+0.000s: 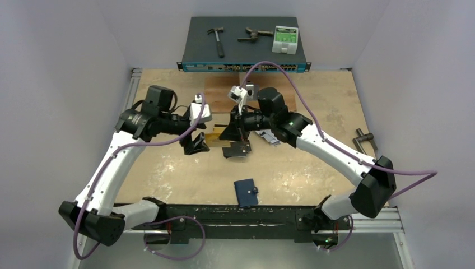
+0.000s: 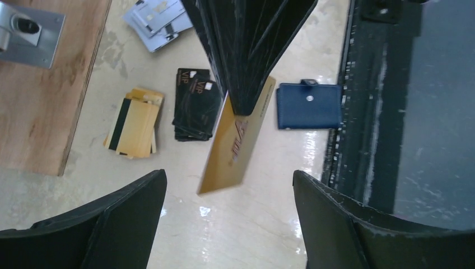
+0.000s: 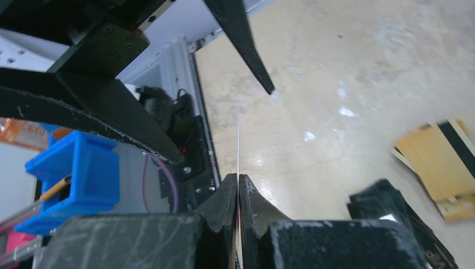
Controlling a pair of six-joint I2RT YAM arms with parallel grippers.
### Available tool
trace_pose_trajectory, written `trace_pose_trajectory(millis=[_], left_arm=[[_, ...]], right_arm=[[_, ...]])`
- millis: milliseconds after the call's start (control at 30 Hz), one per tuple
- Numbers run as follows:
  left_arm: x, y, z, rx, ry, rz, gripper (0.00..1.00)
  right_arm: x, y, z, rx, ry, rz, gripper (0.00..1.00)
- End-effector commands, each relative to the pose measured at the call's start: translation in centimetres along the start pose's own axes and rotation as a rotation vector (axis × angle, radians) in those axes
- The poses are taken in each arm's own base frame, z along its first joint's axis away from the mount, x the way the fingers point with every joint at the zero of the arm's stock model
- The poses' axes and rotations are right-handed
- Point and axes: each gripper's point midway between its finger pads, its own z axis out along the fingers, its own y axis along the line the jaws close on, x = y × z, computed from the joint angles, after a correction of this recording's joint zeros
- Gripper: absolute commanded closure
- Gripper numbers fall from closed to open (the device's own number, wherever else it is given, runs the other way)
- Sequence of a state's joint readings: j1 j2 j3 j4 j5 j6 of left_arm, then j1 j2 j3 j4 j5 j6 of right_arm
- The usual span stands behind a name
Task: Put the credit cards into the card holder
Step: Pick up the credit card from the center of the board.
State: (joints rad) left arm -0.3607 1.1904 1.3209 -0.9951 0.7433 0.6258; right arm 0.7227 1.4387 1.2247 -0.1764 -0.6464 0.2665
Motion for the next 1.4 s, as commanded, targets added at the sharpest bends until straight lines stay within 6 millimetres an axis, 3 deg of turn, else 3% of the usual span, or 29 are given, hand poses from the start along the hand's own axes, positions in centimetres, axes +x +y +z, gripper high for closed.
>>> trace_pose_trajectory(millis=[0, 133, 333, 467, 633, 700, 900, 1067, 1200, 1367], left_arm=[[-2.7, -5.2, -4.1, 0.111, -0.095, 0.055, 0.16], [-3.3, -5.6, -5.5, 0.06, -0.097, 0.08, 0.15], [-4.3, -9.0, -6.2, 0.228, -0.147, 0.047, 0.21], [-4.5, -8.6, -6.0, 0.227, -0.144, 0.014, 0.3], [-6.3, -8.4, -6.5, 0.198, -0.197, 0.01, 0.37], [-6.6, -8.6, -6.7, 0.206, -0.207, 0.012, 0.45], [-6.1, -10.1, -6.9, 0.278, -0.187, -0.009, 0.61], [-5.8, -10.8, -6.7, 0.306, -0.168, -0.015, 0.83], [-5.6, -10.7, -6.7, 0.296, -0.157, -0.011, 0.87], [-6.0, -10.3, -6.6, 0.254, -0.186, -0.019, 1.0]], right_arm=[[-0.5, 4.0, -0.8, -0.054, 0.06, -0.144, 1.0], [-1.4, 7.5, -1.8, -0.076, 0.044, -0.25, 1.0], [-3.0, 10.4, -2.9, -0.079, 0.024, -0.321, 1.0], [-3.1, 12.4, -2.8, -0.089, 0.06, -0.359, 1.0], [-3.1, 13.1, -2.5, -0.086, 0.089, -0.41, 1.0], [-3.2, 13.3, -2.3, -0.087, 0.092, -0.418, 1.0], [-3.8, 13.7, -2.0, -0.082, 0.108, -0.447, 1.0], [-4.5, 14.2, -1.7, -0.073, 0.104, -0.466, 1.0], [-5.4, 14.6, -1.9, -0.075, 0.072, -0.478, 1.0], [-6.3, 14.6, -2.3, -0.049, 0.039, -0.484, 1.0]])
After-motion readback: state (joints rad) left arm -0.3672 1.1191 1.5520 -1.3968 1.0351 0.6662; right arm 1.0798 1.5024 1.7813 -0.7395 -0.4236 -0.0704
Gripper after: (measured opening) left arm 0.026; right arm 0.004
